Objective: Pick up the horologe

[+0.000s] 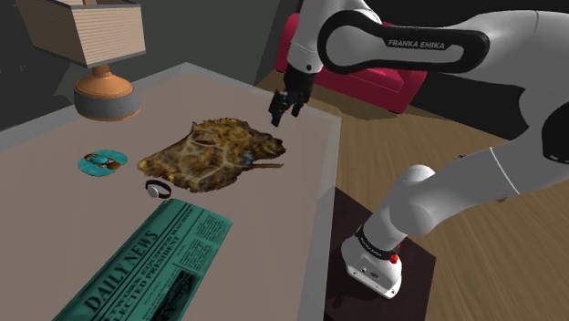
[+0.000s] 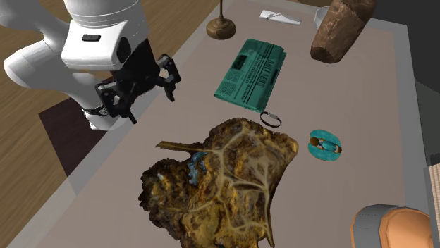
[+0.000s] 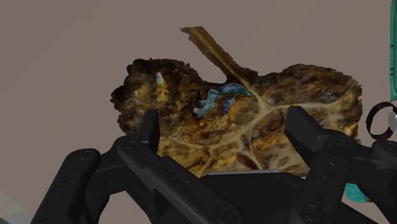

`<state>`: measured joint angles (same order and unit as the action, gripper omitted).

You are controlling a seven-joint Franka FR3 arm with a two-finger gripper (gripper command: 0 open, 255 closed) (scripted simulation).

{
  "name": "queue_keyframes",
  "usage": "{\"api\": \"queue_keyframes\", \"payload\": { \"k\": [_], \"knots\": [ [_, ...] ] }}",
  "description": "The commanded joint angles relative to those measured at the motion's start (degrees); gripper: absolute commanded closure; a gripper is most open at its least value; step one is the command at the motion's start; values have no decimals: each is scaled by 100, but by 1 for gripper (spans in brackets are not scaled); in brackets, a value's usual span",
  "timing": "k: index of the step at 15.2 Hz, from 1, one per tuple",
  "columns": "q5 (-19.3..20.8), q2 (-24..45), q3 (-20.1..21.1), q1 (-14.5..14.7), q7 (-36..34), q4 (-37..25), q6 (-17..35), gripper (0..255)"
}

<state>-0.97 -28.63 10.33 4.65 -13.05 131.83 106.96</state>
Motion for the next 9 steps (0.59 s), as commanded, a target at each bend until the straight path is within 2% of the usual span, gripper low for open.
{"api": "queue_keyframes", "payload": {
  "k": [1, 9],
  "knots": [
    [-51, 369, 99, 49, -54, -152, 194, 0],
    [-126, 1824, 586, 295, -440, -974, 729, 0]
  ]
}}
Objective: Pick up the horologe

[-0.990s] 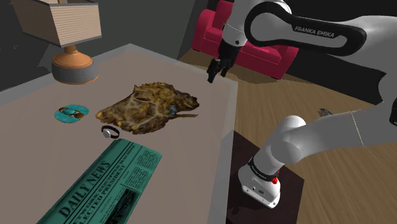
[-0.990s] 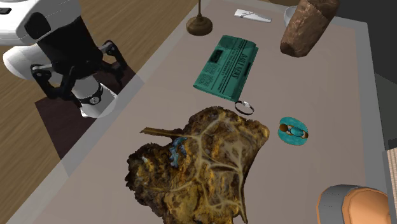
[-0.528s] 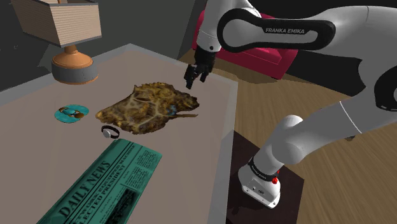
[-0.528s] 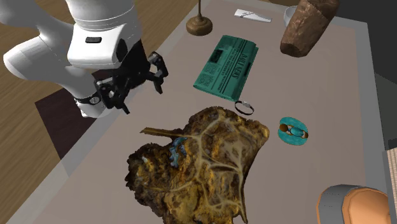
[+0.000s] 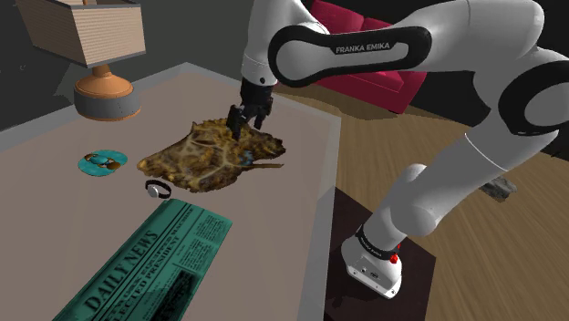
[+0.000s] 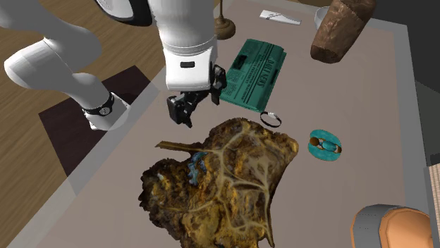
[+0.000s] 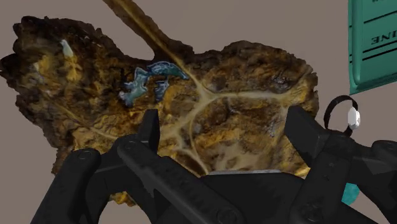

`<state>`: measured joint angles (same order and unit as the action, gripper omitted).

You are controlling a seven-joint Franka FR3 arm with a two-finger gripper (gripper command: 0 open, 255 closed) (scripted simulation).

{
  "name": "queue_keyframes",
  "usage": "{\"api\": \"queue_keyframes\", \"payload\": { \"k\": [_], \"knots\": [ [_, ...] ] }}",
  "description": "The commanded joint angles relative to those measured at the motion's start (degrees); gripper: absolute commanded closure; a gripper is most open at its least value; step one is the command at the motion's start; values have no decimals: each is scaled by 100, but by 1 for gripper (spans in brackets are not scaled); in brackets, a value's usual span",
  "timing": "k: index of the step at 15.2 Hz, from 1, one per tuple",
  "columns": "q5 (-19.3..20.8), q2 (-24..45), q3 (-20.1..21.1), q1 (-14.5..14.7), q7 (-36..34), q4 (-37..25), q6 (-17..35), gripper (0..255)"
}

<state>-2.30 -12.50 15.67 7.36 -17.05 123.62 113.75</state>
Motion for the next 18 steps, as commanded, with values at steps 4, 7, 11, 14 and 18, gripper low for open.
{"api": "queue_keyframes", "payload": {
  "k": [4, 7, 11, 14, 18],
  "knots": [
    [82, 974, 267, 162, -251, -695, 220, 0],
    [184, 1563, 404, 290, -414, -1163, 298, 0],
    [361, 2367, 542, 508, -623, -1875, 329, 0],
    [509, 2985, 611, 712, -762, -2485, 293, 0],
    [704, 3837, 662, 1041, -908, -3424, 156, 0]
  ]
}}
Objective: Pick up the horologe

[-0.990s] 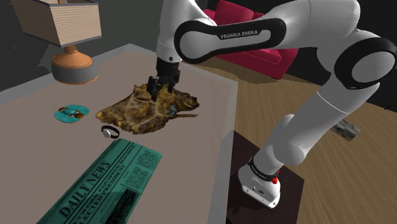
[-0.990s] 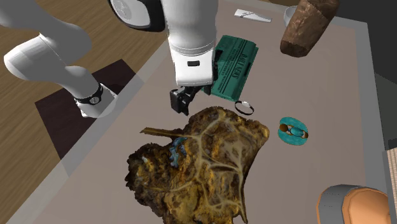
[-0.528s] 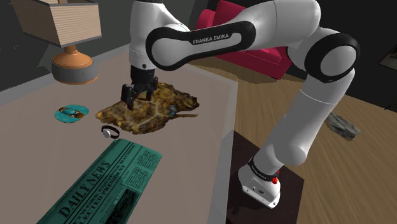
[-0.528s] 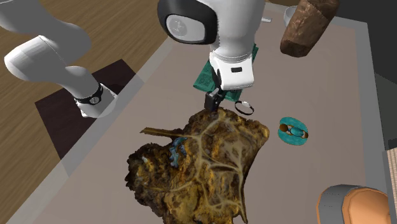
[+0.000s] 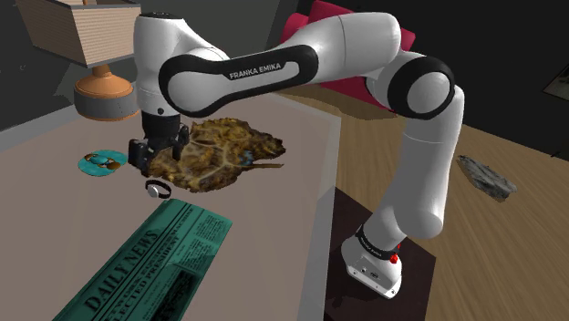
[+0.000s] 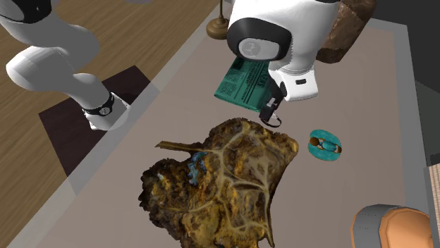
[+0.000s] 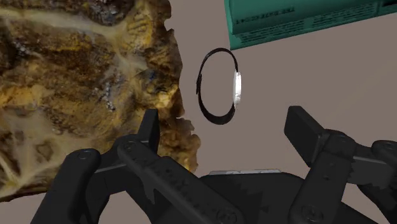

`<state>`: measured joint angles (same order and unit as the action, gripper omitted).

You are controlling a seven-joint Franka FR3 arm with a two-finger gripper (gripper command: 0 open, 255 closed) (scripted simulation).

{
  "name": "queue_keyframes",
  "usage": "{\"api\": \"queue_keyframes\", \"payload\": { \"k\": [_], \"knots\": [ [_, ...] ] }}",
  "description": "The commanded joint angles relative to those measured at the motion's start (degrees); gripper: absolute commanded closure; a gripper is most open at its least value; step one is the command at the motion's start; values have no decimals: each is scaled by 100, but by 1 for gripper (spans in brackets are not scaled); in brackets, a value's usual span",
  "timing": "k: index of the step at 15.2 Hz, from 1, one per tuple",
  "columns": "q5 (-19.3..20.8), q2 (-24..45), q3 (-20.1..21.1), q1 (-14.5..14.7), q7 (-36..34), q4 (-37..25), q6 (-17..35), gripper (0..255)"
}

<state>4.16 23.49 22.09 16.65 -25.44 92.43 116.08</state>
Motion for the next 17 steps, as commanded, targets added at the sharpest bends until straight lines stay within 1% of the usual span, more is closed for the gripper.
{"api": "queue_keyframes", "payload": {
  "k": [1, 2, 9, 11, 12, 17],
  "knots": [
    [104, 459, 24, 204, -97, -568, -129, 0],
    [108, 487, 21, 220, -99, -603, -137, 0],
    [178, 679, -26, 234, -111, -298, 350, 0],
    [178, 679, -26, 233, -111, -298, 350, 0],
    [179, 681, -26, 235, -111, -296, 355, 255],
    [178, 676, -26, 232, -110, -287, 359, 255]
  ]
}}
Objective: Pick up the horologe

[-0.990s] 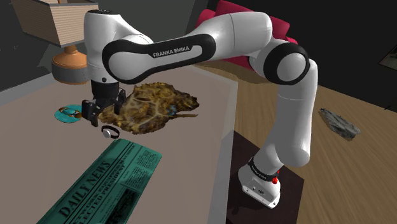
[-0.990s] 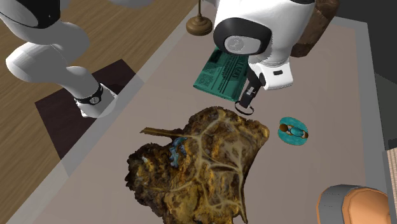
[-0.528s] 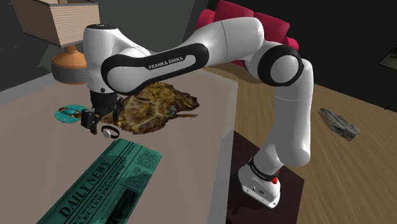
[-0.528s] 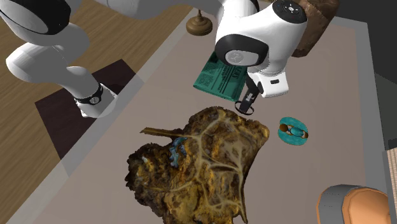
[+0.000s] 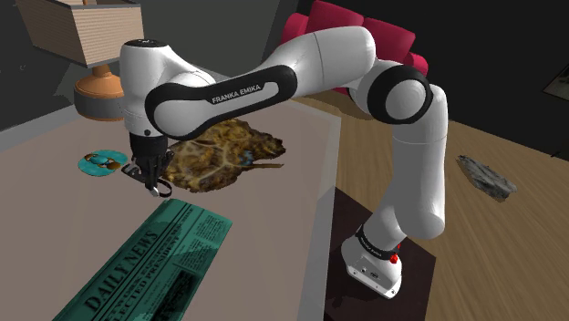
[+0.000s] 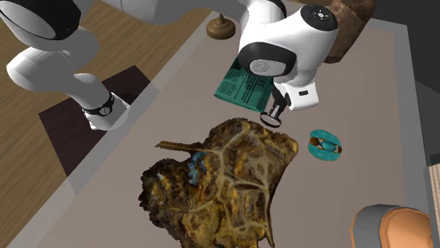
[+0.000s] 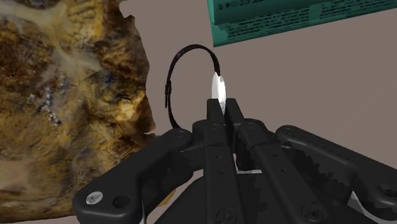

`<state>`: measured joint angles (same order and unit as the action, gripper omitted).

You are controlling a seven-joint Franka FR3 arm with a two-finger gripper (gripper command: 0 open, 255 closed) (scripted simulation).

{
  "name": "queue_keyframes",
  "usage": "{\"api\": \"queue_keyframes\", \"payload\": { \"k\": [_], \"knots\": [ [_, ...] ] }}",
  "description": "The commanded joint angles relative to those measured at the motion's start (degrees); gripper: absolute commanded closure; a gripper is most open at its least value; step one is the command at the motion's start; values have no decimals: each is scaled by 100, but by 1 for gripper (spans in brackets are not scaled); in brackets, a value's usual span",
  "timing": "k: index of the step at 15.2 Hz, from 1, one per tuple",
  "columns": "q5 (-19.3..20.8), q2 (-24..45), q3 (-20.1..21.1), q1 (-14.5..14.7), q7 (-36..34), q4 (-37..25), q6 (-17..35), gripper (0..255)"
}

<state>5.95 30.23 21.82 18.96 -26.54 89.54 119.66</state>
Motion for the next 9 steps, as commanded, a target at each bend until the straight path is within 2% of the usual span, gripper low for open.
{"api": "queue_keyframes", "payload": {
  "k": [1, 4, 9],
  "knots": [
    [-1, 1, 1, 1, 0, 2, 1, 255],
    [0, 5, 1, 2, 0, -9, -7, 255],
    [-50, -130, 32, -8, 9, -200, -325, 255]
  ]
}}
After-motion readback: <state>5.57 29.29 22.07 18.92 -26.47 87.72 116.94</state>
